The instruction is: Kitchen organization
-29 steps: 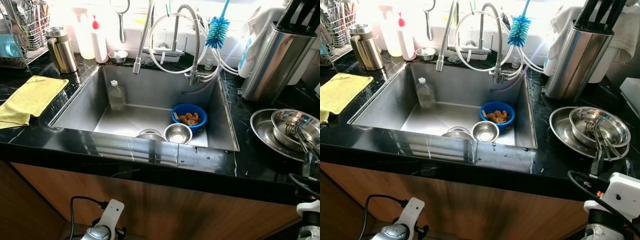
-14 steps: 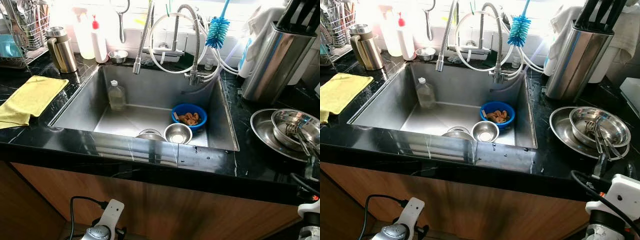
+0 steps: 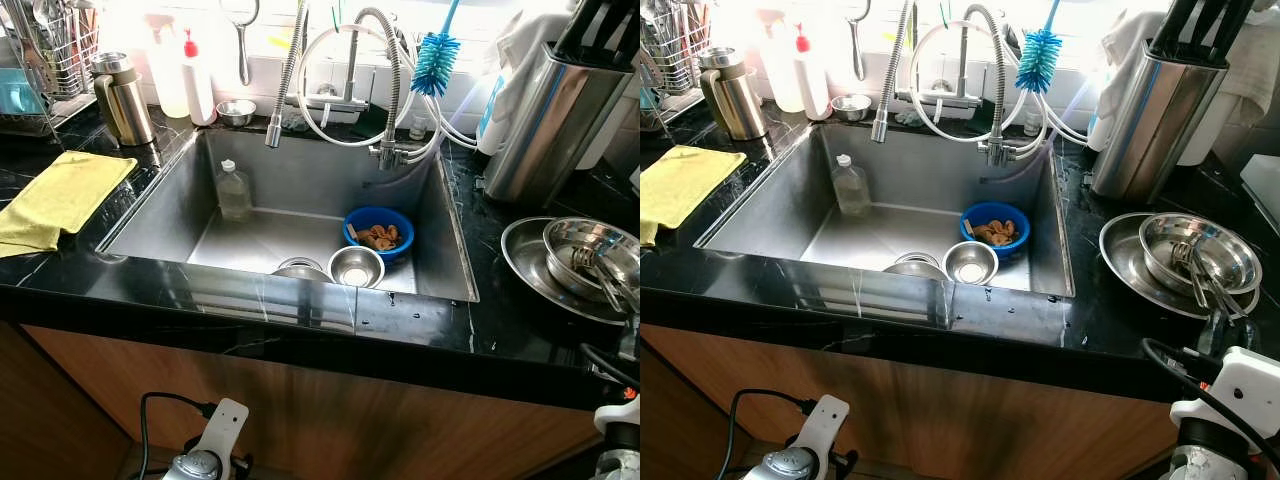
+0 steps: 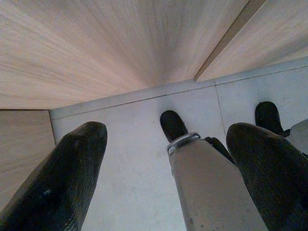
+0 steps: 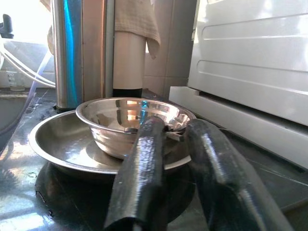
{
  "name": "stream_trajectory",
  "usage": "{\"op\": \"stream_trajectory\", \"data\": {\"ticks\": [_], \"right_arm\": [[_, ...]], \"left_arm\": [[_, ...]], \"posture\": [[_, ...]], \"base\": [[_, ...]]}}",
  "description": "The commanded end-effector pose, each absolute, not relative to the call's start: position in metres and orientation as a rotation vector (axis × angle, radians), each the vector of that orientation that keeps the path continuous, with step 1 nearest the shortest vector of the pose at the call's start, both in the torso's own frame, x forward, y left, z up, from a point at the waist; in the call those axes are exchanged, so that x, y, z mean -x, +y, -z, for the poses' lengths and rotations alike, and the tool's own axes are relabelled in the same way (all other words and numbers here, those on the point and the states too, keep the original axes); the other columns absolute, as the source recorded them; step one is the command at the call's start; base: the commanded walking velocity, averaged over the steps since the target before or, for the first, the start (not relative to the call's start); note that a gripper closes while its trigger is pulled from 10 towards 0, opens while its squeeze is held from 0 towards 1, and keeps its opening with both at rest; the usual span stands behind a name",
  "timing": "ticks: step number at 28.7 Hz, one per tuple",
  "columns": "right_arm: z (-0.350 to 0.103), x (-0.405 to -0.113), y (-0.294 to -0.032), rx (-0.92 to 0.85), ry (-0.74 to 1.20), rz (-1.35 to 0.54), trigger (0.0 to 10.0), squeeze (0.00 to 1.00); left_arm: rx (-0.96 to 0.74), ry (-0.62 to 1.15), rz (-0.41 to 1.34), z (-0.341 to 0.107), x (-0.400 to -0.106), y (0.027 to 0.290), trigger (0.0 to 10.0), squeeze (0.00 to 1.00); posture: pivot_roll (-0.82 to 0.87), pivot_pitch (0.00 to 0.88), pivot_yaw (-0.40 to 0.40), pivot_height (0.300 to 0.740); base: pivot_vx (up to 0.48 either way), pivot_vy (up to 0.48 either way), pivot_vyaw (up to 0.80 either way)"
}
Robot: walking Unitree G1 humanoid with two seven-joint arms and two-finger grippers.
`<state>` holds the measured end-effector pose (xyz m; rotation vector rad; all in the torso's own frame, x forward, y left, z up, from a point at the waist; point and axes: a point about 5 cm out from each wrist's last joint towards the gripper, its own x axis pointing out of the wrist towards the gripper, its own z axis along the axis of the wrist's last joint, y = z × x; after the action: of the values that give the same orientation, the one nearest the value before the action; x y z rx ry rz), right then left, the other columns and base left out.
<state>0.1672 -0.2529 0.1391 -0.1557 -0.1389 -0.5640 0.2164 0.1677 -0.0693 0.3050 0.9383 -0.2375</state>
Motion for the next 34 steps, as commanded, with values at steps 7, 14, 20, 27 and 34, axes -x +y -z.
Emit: {"op": "stream_trajectory", "data": {"ticks": [7, 14, 20, 27, 34], "right_arm": [[-0.141, -0.168, -0.256, 0.159, -0.147, 0.574, 0.0, 0.00], [-0.143, -0.170, -0.255, 0.159, -0.155, 0.565, 0.0, 0.00], [-0.146, -0.171, -0.254, 0.160, -0.165, 0.553, 1.2, 0.00], [-0.171, -0.179, -0.249, 0.176, -0.268, 0.520, 10.0, 0.00], [-0.183, -0.182, -0.248, 0.181, -0.309, 0.509, 10.0, 0.00]], "left_arm": [[-0.308, 0.923, 0.235, 0.068, -0.219, 0.168, 10.0, 0.00], [-0.310, 0.921, 0.233, 0.067, -0.220, 0.168, 10.0, 0.00], [-0.309, 0.919, 0.233, 0.067, -0.221, 0.168, 10.0, 0.00], [-0.307, 0.920, 0.229, 0.067, -0.220, 0.168, 10.0, 0.00], [-0.306, 0.920, 0.228, 0.067, -0.221, 0.169, 10.0, 0.00]], "posture": [[0.00, 0.015, -0.048, 0.736], [0.00, 0.012, -0.050, 0.736], [0.00, 0.013, -0.051, 0.736], [0.00, 0.016, -0.050, 0.736], [0.00, 0.016, -0.052, 0.736]], "base": [[0.000, 0.000, 0.00], [0.000, 0.000, 0.00], [0.000, 0.000, 0.00], [0.000, 0.000, 0.00], [0.000, 0.000, 0.00]]}}
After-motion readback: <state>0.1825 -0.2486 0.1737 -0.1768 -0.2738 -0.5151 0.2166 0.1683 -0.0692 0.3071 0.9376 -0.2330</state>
